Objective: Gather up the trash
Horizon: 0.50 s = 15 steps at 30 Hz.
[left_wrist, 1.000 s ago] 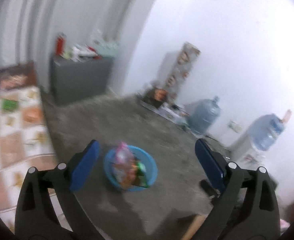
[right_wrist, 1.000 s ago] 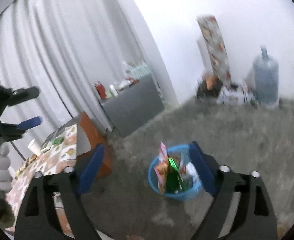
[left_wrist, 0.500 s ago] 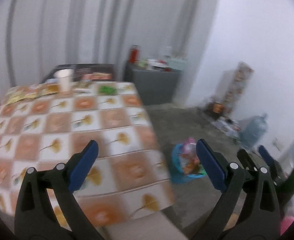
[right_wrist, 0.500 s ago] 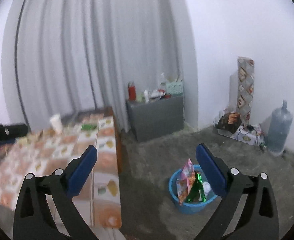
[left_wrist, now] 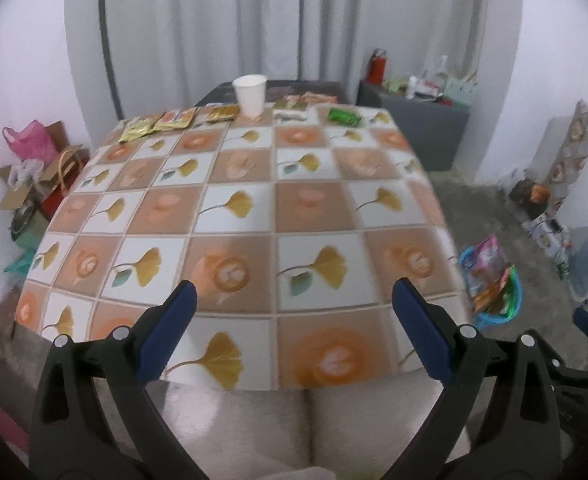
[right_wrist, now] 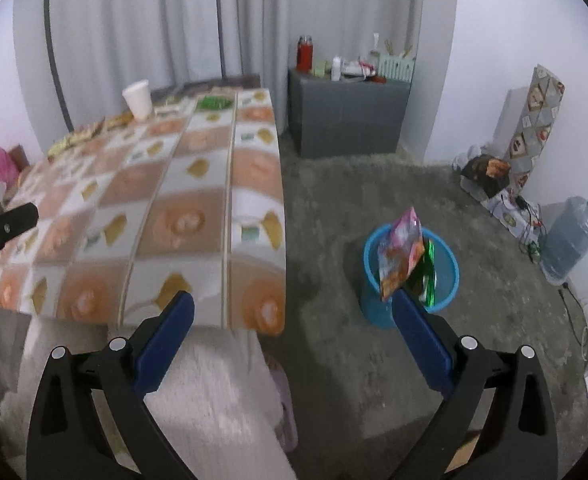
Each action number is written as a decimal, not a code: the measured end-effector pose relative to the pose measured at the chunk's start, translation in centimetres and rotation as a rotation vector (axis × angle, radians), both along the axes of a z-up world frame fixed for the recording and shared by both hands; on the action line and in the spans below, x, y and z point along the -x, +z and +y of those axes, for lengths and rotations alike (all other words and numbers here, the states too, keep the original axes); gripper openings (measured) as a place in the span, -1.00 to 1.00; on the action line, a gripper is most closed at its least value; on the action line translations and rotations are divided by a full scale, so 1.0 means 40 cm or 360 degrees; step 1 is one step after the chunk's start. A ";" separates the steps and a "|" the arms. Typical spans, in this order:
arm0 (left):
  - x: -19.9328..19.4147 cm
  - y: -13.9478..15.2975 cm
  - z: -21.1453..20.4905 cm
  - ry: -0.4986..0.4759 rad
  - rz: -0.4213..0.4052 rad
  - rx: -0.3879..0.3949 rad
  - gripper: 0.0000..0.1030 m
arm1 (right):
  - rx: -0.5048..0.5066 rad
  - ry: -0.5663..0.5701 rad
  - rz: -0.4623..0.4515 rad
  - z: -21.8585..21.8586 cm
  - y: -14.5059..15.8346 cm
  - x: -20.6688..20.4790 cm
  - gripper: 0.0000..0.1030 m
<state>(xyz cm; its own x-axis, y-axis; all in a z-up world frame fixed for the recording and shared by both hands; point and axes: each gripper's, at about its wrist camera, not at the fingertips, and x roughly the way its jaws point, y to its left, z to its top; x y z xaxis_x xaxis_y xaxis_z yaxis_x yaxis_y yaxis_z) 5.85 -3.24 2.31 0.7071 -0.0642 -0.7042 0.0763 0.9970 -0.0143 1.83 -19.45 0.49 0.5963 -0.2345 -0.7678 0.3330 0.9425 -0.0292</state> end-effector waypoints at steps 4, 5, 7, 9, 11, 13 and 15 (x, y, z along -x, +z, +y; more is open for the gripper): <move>-0.003 -0.023 0.007 0.0003 0.0074 -0.0027 0.83 | 0.0000 -0.0039 0.0061 0.005 -0.023 0.005 0.87; -0.003 -0.027 0.007 0.0001 0.0085 -0.0027 0.83 | 0.0001 -0.0048 0.0070 0.004 -0.026 0.005 0.87; -0.007 -0.039 0.007 -0.0012 0.0120 -0.0023 0.83 | 0.0003 -0.0059 0.0083 0.006 -0.032 0.003 0.87; -0.009 -0.046 0.007 -0.0020 0.0142 -0.0020 0.83 | 0.0011 -0.0061 0.0093 0.008 -0.034 0.001 0.87; -0.009 -0.050 0.007 -0.0013 0.0143 -0.0029 0.83 | 0.0021 -0.0065 0.0104 0.008 -0.036 0.000 0.87; -0.009 -0.050 0.007 -0.0011 0.0139 -0.0031 0.83 | 0.0029 -0.0076 0.0108 0.005 -0.035 0.001 0.87; -0.007 -0.047 0.007 -0.0007 0.0127 -0.0038 0.83 | 0.0035 -0.0092 0.0109 -0.002 -0.033 0.004 0.87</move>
<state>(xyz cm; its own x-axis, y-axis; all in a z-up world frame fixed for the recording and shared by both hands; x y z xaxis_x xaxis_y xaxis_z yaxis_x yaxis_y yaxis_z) 6.14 -2.95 0.42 0.6485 -0.0494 -0.7596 0.0800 0.9968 0.0034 1.66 -19.51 -0.82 0.5275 -0.2842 -0.8006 0.3836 0.9205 -0.0740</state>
